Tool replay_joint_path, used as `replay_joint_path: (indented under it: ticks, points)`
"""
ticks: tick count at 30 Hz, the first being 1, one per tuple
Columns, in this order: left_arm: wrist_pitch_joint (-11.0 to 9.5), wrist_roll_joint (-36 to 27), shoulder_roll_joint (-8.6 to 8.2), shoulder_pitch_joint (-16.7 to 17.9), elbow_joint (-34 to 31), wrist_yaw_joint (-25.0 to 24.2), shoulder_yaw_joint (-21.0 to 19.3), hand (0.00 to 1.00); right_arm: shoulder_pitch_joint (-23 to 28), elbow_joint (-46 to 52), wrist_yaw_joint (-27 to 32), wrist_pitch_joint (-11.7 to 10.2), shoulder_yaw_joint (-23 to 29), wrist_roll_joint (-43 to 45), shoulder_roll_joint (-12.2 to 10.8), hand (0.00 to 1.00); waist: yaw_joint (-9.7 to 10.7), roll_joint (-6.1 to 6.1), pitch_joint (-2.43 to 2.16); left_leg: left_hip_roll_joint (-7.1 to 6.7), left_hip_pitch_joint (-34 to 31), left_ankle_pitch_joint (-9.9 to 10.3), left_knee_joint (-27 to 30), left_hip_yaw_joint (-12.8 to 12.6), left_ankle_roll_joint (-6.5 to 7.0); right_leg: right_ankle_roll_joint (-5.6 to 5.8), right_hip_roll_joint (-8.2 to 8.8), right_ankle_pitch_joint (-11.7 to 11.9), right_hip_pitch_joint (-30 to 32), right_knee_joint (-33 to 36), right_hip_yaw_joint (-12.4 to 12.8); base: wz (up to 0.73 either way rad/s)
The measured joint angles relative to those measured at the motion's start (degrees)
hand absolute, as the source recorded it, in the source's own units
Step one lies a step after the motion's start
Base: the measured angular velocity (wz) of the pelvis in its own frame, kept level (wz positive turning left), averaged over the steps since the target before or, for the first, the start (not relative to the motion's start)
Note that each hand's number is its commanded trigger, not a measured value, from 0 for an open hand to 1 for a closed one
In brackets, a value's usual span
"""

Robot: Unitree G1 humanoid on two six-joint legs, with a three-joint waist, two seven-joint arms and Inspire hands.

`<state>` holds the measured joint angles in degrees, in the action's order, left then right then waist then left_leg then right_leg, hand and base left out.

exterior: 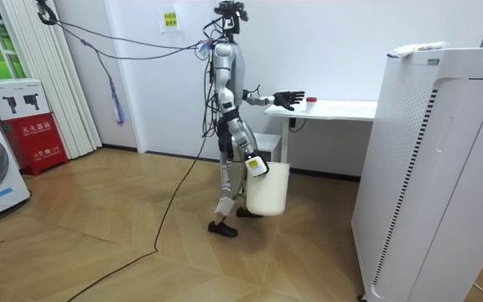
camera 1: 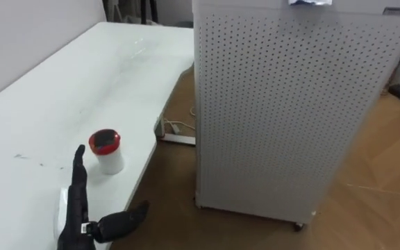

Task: Pick garbage

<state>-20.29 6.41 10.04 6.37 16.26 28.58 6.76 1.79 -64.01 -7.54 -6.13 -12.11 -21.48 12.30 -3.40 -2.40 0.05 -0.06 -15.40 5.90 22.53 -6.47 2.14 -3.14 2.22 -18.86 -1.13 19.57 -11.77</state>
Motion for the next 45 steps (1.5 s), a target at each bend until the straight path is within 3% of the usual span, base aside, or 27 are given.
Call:
replay_joint_path:
  ticks: [3, 5, 8, 10, 15, 16, 17, 18, 19, 20, 21, 22, 23, 32, 37, 45]
  points:
    - [0.0, 0.0, -0.02, -0.1, 0.1, 0.1, -1.6, 0.0, -0.1, 0.7, -0.1, 0.0, 0.0, 0.8, -0.1, 1.0, -0.3, 0.0, 0.07, -0.99, 0.7, 0.8, 0.2, 0.4, 0.37, 0.46, 0.98, -0.3, -0.9, 0.2, -0.5, 0.11]
    - [0.1, -0.1, -0.08, -0.1, 0.1, 0.1, -2.4, 0.0, 0.0, 2.2, -0.1, 0.0, -0.1, 1.7, -0.2, 1.0, -1.1, -0.07, 0.18, -1.71, 1.5, 1.3, 0.2, 0.3, 0.54, 1.37, 1.96, -0.8, -1.5, 0.7, -1.2, -0.02]
    - [0.1, 0.0, -0.11, -0.3, 0.1, 0.0, -2.5, 0.0, 0.0, 3.9, -0.1, 0.6, -0.1, 1.7, -0.2, 1.0, -1.3, 0.6, 0.69, -1.67, 2.4, 3.0, 0.4, 0.3, 0.49, 2.09, 2.27, -1.2, -1.6, 2.8, -2.2, 0.04]
    - [0.1, 0.1, -0.11, -0.4, 0.1, 0.0, -2.5, 0.0, -0.1, 4.0, -0.1, 0.7, -0.1, 1.7, -0.2, 1.0, -1.6, 0.76, 0.79, -1.71, 2.4, 4.0, 1.1, 0.3, 0.59, 2.72, 2.76, -1.5, -0.8, 4.9, -2.8, 0.04]
    - [0.1, 0.1, -0.07, -1.1, 0.1, 0.1, -3.7, 0.0, -0.3, 4.3, 0.2, 0.7, -0.2, 1.6, -0.3, 1.0, -1.8, 0.79, 0.83, -2.57, 1.9, 4.8, 1.3, 0.4, 1.54, 3.06, 3.84, -1.3, -0.5, 6.5, -4.7, 0.04]
    - [0.1, 0.1, -0.05, -1.6, 0.1, 0.7, -3.8, 0.0, -0.1, 4.2, 0.2, 0.7, -0.2, 1.6, -0.4, 1.0, -1.6, 0.99, 0.86, -2.64, 2.2, 4.8, 1.2, 1.6, 1.69, 4.19, 3.76, -0.7, 1.1, 9.6, -4.9, 0.25]
    - [0.1, 0.1, -0.14, -2.0, 0.1, 1.3, -3.7, 0.0, 0.3, 4.2, 0.2, 0.7, -0.2, 1.6, -0.4, 1.0, -1.2, 1.44, 0.83, -2.57, 2.8, 4.9, 0.8, 4.0, 1.74, 5.62, 3.61, -0.6, 2.4, 11.3, -3.3, 0.23]
    - [0.1, 0.1, -0.18, -2.1, 0.1, 1.7, -3.7, 0.0, 0.5, 4.2, 0.0, 0.7, -0.2, 1.7, -0.4, 1.0, -1.3, 1.49, 0.81, -2.73, 3.1, 4.8, 0.3, 5.4, 1.72, 6.01, 3.52, -0.9, 3.1, 10.3, -2.6, 0.0]
    - [0.1, 0.0, -0.15, -1.9, 0.2, 2.6, -3.8, 0.0, 0.2, 4.4, -0.2, 0.8, -0.1, 2.0, -0.3, 1.0, -1.6, 1.84, 0.93, -2.72, 3.3, 4.8, -0.2, 7.0, 1.6, 5.95, 3.81, -0.9, 4.9, 6.8, -1.8, 0.0]
    - [0.1, -0.1, 0.06, -1.8, 0.3, 2.8, -3.8, 0.0, 0.3, 4.5, -0.2, 0.8, -0.1, 2.7, -0.4, 1.0, -1.5, 1.79, 0.9, -2.91, 3.4, 4.8, -0.4, 7.5, 1.48, 5.94, 4.17, 1.6, 6.3, 2.3, -0.4, 0.09]
    - [0.1, -0.1, -0.03, -1.8, 0.5, 2.8, -3.6, 0.0, 0.5, 4.4, -0.2, 0.8, -0.1, 3.0, -0.4, 1.0, -1.0, 1.91, 0.93, -2.98, 3.8, 4.8, -0.5, 8.0, 1.34, 5.4, 4.64, 3.8, 6.3, 2.3, -0.9, 0.33]
    - [0.1, -0.1, -0.12, -1.3, 0.6, 2.8, -3.1, 0.0, 1.0, 4.4, -0.1, 0.9, -0.1, 3.9, -0.7, 1.0, -0.8, 1.62, 0.3, -3.12, 4.6, 4.6, -1.3, 8.4, 1.07, 5.1, 4.63, 4.1, 5.5, 1.2, -1.6, 0.29]
    - [0.1, -0.1, -0.25, -1.3, 0.6, 2.8, -2.9, 0.0, 1.0, 4.3, 0.0, 1.0, 0.0, 4.1, -0.6, 1.0, -0.9, 1.63, 0.3, -3.01, 5.1, 4.6, -1.4, 8.2, 0.93, 4.78, 4.53, 4.3, 4.0, 0.3, -2.7, 0.25]
    - [0.2, -2.1, -0.05, -0.6, 1.0, 2.1, -0.3, 0.0, -0.2, 4.5, -2.1, 1.0, -0.7, 4.1, -0.7, 1.0, -1.2, 0.25, 0.7, -2.79, 6.0, 4.7, -2.2, 8.6, 0.73, 4.84, 3.39, 4.9, 1.5, -2.8, -3.8, 0.07]
    - [1.3, -2.6, -0.08, -0.5, 3.1, -0.6, 2.2, 0.0, -0.4, 4.2, -2.8, 1.0, -0.8, 4.2, -0.7, 1.0, -0.1, 0.32, 0.76, -2.63, 7.1, 4.8, -3.3, 8.9, 0.64, 4.87, 2.82, 5.9, -0.4, -5.2, -4.0, 0.04]
    - [1.5, -4.7, -0.16, -0.5, 4.2, -4.0, 2.5, 0.0, 0.0, 4.0, -3.0, 1.0, -1.2, 4.3, -0.7, 1.0, 1.5, 0.92, 0.92, -2.47, 8.1, 4.8, -4.0, 8.5, 0.58, 4.79, 2.62, 6.2, -1.2, -5.9, -4.0, -0.02]
